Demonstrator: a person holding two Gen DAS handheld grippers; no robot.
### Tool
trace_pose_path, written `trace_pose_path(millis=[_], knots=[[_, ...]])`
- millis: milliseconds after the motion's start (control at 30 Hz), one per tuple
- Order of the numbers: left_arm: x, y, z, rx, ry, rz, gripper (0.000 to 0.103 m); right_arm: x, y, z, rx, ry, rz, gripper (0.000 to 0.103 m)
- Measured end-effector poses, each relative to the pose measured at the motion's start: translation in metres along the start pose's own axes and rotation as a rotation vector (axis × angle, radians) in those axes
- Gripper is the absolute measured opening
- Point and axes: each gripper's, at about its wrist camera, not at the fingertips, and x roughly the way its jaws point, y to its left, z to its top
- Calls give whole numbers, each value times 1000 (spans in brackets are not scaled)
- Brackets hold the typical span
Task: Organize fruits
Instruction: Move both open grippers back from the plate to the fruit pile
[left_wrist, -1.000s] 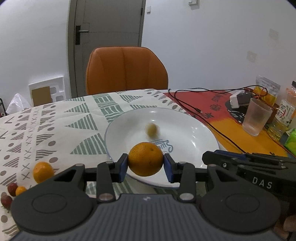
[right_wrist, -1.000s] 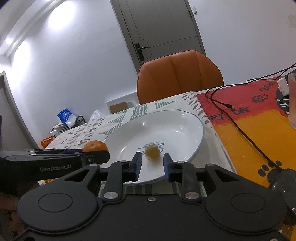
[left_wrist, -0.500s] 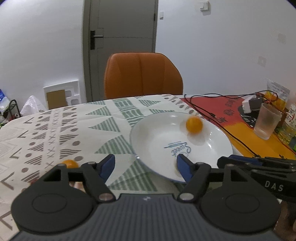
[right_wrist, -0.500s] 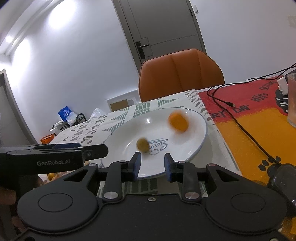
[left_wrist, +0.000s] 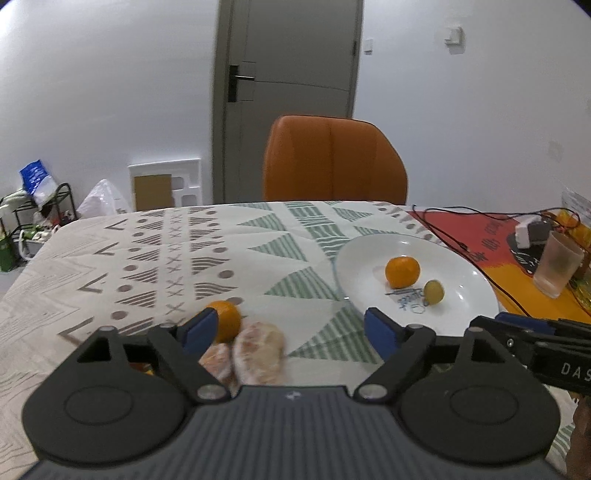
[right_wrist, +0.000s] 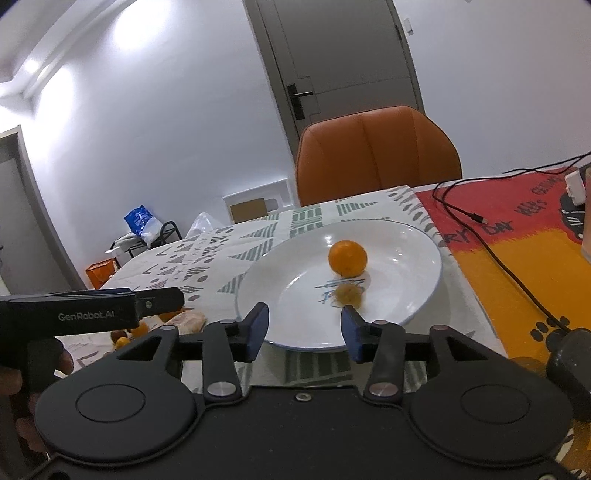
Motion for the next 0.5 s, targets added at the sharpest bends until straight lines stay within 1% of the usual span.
trace_pose_path(millis=[33, 100, 233, 267, 300, 333, 433, 500], knots=[[-2, 3, -1, -6, -2, 3, 88, 0, 3, 0, -5, 0, 2, 47], [-8, 9, -2, -16, -10, 10, 88, 0, 7, 0, -12, 0, 1, 53], [-18, 21, -7, -32, -10, 25, 89, 0, 18, -2, -29, -3, -6, 62], [-20, 24, -8, -36, -7, 30, 90, 0, 20, -2, -32, -3, -6, 65], [-21, 26, -9, -39, -4, 34, 94, 0, 23, -2, -35, -3, -7, 69], [-23, 29, -10, -45, -6, 39, 96, 1, 25, -3, -38, -3, -8, 70], [-30, 37, -13, -55, -9, 52, 99, 0, 31, -4, -45, -6, -10, 76], [-32, 42, -14, -62, -3, 59, 99, 1, 34, -4, -50, -7, -8, 82]])
